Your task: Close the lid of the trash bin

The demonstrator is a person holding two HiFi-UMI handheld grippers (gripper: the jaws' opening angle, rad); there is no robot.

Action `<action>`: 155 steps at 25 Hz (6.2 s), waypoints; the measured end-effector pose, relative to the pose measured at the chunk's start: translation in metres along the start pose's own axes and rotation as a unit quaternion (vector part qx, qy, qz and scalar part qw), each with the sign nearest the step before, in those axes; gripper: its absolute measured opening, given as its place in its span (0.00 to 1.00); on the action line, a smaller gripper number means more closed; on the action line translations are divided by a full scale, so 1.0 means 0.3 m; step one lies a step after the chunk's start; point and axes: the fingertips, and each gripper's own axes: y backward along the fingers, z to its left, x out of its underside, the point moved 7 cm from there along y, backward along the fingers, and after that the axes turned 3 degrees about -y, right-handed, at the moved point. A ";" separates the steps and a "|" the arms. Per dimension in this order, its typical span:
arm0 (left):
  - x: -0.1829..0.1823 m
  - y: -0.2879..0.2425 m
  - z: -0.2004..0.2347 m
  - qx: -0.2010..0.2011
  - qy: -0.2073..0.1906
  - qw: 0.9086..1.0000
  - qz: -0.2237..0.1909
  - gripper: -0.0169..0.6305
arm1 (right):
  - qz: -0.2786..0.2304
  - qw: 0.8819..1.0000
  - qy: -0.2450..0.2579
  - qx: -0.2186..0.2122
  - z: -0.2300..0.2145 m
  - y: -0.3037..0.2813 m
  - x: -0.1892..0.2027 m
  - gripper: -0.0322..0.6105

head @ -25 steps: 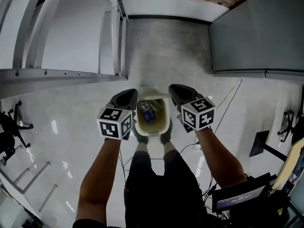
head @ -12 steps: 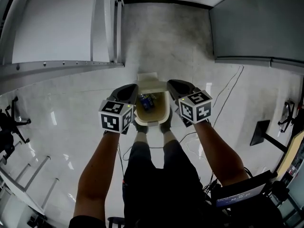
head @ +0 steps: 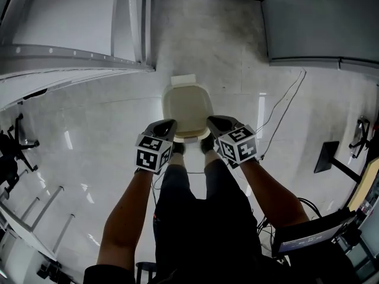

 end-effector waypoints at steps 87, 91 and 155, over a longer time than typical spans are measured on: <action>-0.592 1.239 -0.830 -0.097 -0.125 0.874 -0.459 0.02 | -0.389 0.888 0.183 -0.161 0.501 1.318 -0.623 0.06; -0.574 1.252 -0.841 -0.122 -0.123 0.870 -0.462 0.02 | -0.388 0.887 0.191 -0.161 0.497 1.303 -0.626 0.06; 1.195 1.803 -1.697 -0.084 -0.163 0.855 -0.485 0.02 | -0.447 0.872 0.186 -0.075 1.340 1.839 1.278 0.06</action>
